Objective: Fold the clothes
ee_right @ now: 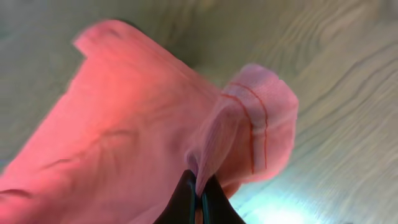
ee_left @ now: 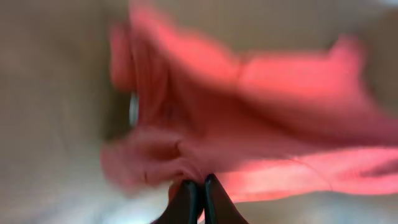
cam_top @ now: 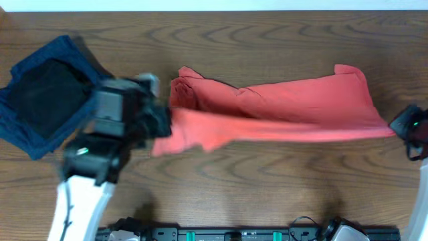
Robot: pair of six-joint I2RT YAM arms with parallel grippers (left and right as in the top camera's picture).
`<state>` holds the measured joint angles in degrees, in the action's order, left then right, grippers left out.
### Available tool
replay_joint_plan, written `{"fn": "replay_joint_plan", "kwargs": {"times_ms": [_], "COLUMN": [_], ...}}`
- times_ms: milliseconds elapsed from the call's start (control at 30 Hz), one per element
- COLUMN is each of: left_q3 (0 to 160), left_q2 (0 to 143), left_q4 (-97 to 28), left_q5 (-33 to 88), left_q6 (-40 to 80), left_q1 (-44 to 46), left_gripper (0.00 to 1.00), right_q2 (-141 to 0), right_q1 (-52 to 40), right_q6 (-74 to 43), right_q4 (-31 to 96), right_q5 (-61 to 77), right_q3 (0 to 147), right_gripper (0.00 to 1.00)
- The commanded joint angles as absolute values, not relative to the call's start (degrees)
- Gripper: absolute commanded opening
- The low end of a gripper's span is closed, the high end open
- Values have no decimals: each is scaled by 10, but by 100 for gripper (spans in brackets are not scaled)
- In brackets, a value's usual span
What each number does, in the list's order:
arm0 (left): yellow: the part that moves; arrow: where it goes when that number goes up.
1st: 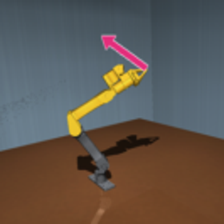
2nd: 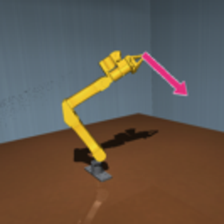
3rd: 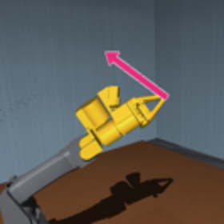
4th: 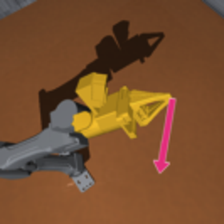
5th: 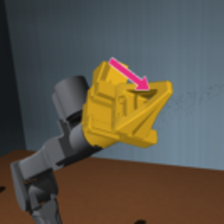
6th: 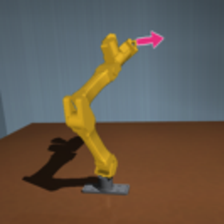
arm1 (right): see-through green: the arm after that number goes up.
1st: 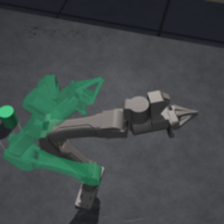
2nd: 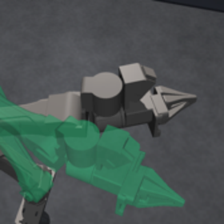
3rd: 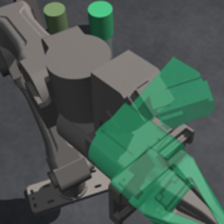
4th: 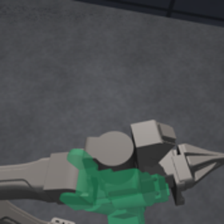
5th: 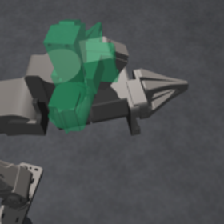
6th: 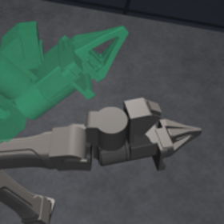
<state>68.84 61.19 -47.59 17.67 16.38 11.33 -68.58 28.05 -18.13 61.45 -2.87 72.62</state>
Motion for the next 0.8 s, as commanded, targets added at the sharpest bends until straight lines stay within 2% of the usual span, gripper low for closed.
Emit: {"fn": "replay_joint_plan", "kwargs": {"times_ms": [0, 200, 400, 567, 767], "left_q3": [797, 955, 1039, 1040, 1040], "left_q2": [586, 574, 568, 592, 698], "left_q4": [-482, -508, -516, -527, -555], "left_q5": [173, 173, 173, 171, 171], "left_q6": [152, 152, 152, 152, 150], "left_q1": [89, 65, 62, 62, 62], "left_gripper": [6, 6, 6, 6, 6], "right_q2": [-670, -670, -670, -683, -764], "right_q1": [282, 282, 282, 281, 278], "right_q6": [-145, -140, -130, -114, -89], "right_q4": [648, 719, 740, 722, 724], "right_q5": [-36, -25, -25, -11, 43], "right_q3": [816, 955, 1058, 1065, 1055], "right_gripper": [1, 1, 1, 1, 1]}}
